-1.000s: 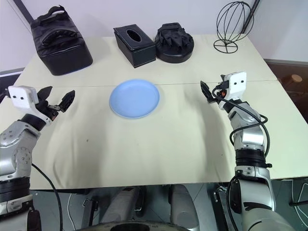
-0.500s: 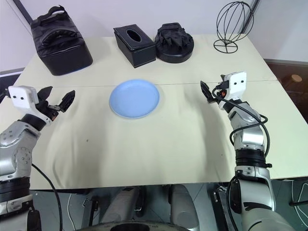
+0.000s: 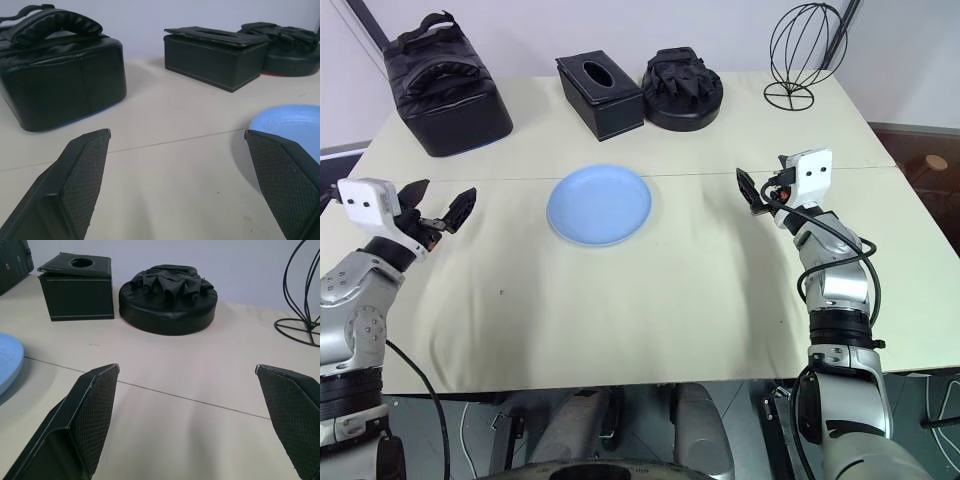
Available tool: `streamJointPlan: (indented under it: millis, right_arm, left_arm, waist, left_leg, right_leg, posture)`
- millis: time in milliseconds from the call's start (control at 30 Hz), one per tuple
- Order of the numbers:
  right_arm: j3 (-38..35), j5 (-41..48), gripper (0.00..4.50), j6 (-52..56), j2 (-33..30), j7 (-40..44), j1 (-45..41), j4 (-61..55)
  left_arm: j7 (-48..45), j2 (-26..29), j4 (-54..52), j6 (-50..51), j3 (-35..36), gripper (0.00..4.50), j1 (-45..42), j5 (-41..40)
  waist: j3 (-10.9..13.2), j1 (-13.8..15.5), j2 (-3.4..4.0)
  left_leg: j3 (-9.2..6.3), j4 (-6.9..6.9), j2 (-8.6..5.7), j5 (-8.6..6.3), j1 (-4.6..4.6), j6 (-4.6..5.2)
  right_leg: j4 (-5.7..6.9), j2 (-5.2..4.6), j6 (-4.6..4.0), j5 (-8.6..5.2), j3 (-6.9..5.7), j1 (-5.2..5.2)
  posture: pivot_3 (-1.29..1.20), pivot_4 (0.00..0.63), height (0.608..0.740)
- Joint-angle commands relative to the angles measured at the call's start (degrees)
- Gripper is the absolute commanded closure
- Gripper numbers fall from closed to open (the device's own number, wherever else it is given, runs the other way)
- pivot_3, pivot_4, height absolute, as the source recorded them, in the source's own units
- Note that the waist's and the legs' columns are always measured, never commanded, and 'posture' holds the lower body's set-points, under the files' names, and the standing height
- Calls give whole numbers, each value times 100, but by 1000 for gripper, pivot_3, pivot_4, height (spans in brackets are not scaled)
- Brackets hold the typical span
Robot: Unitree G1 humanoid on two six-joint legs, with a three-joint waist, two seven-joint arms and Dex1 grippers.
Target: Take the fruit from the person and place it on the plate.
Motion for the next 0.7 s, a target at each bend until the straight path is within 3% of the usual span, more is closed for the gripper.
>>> streamJointPlan:
  millis: [33,700]
  right_arm:
    - [-73,23,42,-66,-67,9,-17,-121]
    - [-63,11,42,-36,-77,2,26,-162]
  left_arm:
    - [-4,47,-248,-97,90,0,-43,-37]
    - [-10,51,-290,-55,104,0,-7,-53]
  waist:
    - [0,0,0]
    - [0,0,0]
  left_leg:
    - [0,0,0,0,0,0]
    - [0,0,0,0,0,0]
  right_leg:
    - [0,0,0,0,0,0]
    - [0,0,0,0,0,0]
  posture:
    - [0,150,740]
    - [0,150,740]
